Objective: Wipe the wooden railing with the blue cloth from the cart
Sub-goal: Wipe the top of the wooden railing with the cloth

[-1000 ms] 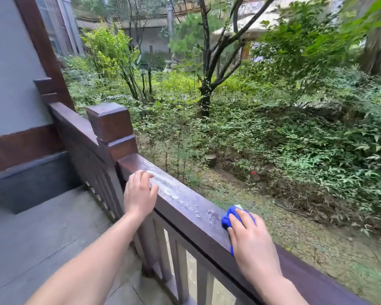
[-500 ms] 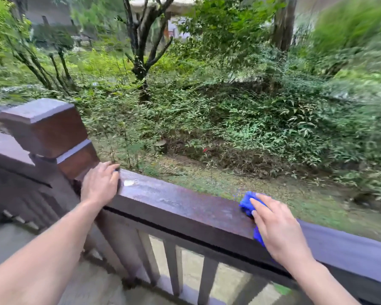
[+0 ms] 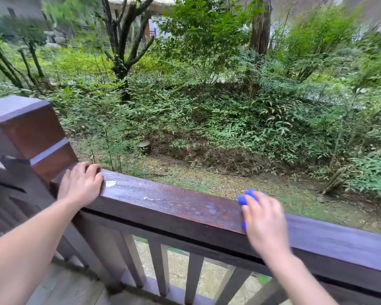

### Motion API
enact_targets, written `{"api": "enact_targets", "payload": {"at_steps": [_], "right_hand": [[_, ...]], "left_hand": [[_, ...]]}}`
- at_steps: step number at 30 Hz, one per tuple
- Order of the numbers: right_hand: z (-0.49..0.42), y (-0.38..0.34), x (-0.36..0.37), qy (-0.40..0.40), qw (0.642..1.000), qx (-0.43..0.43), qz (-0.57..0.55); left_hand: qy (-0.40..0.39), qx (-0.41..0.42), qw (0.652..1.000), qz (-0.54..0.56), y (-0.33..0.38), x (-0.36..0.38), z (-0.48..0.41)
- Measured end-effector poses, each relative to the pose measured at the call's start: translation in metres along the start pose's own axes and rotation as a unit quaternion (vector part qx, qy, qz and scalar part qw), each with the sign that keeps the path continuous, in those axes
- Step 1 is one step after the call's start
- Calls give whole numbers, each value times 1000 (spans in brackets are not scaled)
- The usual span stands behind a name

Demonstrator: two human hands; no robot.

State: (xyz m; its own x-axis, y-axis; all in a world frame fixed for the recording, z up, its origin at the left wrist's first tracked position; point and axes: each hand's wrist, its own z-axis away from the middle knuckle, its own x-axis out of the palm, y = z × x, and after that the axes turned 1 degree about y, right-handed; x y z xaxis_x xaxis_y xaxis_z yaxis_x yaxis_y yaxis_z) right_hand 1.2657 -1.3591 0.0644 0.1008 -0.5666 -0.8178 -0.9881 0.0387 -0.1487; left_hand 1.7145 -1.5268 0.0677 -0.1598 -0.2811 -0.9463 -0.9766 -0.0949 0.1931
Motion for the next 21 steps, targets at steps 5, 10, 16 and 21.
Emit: {"api": "enact_targets", "payload": {"at_steps": [5, 10, 16, 21], "right_hand": [[-8, -25, 5, -47, 993, -92, -60], [4, 3, 3, -6, 1000, -13, -17], [-4, -65, 14, -38, 986, -141, -85], [-11, -29, 9, -38, 998, -4, -59]], "left_hand": [[7, -16, 1000, 2, -3, 0, -3], [1, -15, 1000, -15, -5, 0, -2], [-4, -13, 1000, -9, -7, -4, -3], [-3, -14, 1000, -2, -7, -5, -1]]}}
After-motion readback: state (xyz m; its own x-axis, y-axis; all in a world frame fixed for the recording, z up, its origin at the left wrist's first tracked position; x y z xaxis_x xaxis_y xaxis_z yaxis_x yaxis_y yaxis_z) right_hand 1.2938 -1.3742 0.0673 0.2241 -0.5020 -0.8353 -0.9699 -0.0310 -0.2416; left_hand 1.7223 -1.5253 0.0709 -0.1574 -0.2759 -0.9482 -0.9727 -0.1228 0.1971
